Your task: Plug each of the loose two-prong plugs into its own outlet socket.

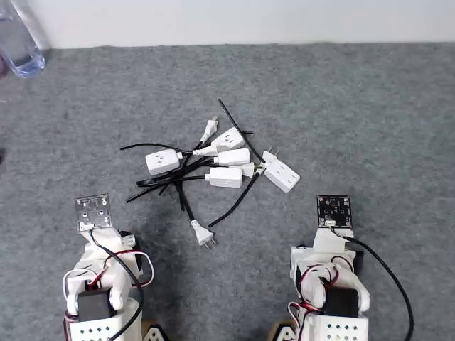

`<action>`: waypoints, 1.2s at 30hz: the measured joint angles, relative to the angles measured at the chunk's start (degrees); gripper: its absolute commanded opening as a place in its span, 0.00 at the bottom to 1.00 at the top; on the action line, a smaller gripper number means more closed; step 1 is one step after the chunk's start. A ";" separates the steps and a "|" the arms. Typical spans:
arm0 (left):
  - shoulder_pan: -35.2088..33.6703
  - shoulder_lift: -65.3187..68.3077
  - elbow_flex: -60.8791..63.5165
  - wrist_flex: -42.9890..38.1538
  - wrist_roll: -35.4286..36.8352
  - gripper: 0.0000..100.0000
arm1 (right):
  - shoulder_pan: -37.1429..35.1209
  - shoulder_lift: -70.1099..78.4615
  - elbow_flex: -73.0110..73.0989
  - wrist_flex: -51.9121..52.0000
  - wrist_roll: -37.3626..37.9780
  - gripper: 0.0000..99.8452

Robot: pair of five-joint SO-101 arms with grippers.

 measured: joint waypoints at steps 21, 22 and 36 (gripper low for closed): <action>0.00 0.00 0.00 0.00 0.26 0.02 | -1.93 0.00 0.00 -1.58 0.00 0.43; 0.00 0.00 0.00 0.00 0.26 0.02 | -1.93 0.00 0.00 -1.58 0.00 0.43; -2.11 0.00 -4.48 -25.49 0.26 0.02 | -3.16 0.09 0.00 -18.29 -0.18 0.43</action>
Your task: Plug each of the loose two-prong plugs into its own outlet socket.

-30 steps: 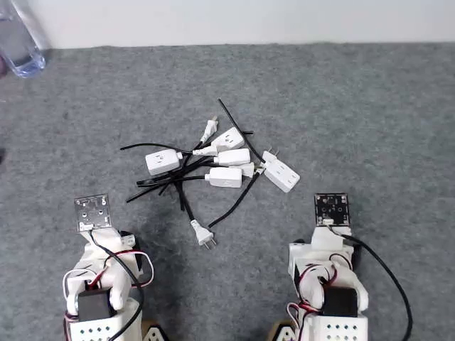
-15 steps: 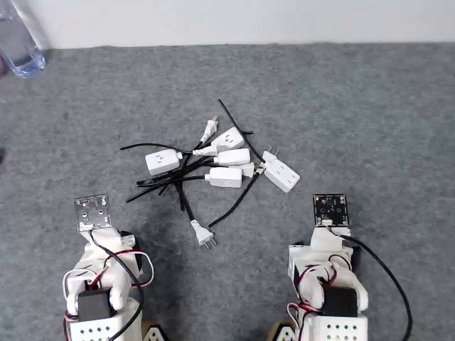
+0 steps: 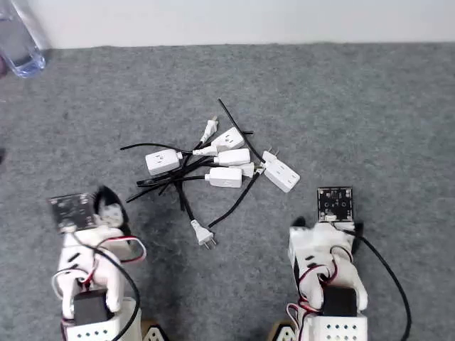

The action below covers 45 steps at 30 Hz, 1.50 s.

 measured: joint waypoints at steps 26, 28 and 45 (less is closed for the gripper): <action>-2.20 0.00 -24.44 10.37 -14.68 0.02 | 8.97 0.00 -1.41 -22.07 0.00 0.42; -1.58 0.00 -27.52 12.31 -16.09 0.02 | 8.97 0.00 -4.13 -19.08 0.00 0.43; 1.93 29.89 -51.43 12.84 -13.01 0.16 | -6.33 1.76 -34.73 4.66 0.00 0.42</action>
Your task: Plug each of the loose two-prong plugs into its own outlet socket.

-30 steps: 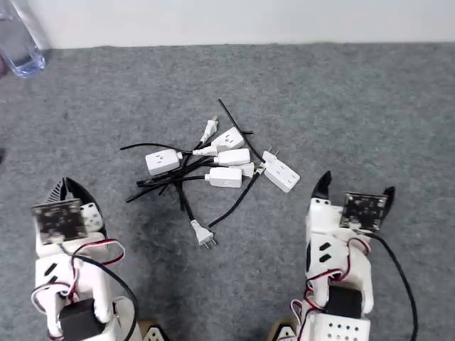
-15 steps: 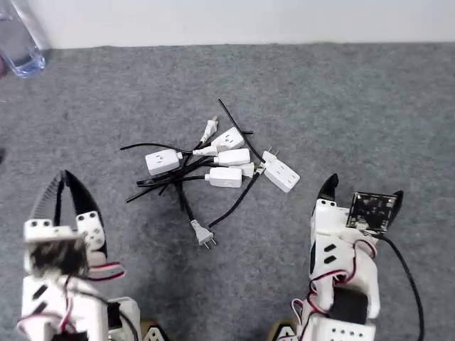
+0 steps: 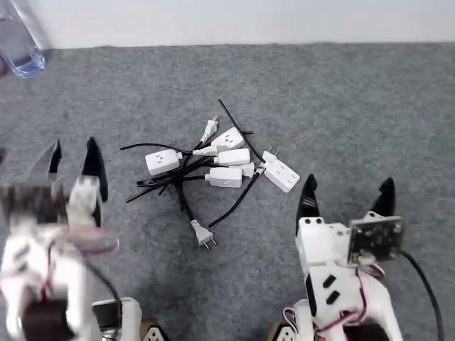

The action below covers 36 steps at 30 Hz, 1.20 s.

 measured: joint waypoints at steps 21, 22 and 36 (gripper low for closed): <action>5.54 73.85 -33.23 6.86 -33.05 0.16 | 1.67 81.67 -14.33 -10.81 -4.31 0.43; 5.71 75.69 -33.23 6.86 -34.29 0.16 | 2.02 85.10 -15.21 -11.69 -4.22 0.43; 12.48 82.37 -33.23 12.13 -39.21 0.16 | 4.57 100.40 -20.84 -17.76 -3.43 0.43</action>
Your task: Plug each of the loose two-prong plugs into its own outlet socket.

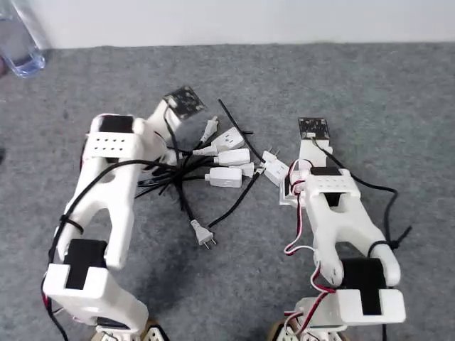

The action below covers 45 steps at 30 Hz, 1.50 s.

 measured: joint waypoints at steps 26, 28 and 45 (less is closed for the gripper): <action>0.35 -11.52 7.47 -1.85 1.49 0.16 | 0.00 0.09 0.00 0.79 0.00 0.43; 0.44 -11.52 7.47 -1.85 1.49 0.16 | 0.00 0.09 0.00 0.79 0.00 0.43; -0.97 -11.52 11.78 -1.85 -6.33 0.16 | 0.00 0.09 0.00 0.79 0.00 0.43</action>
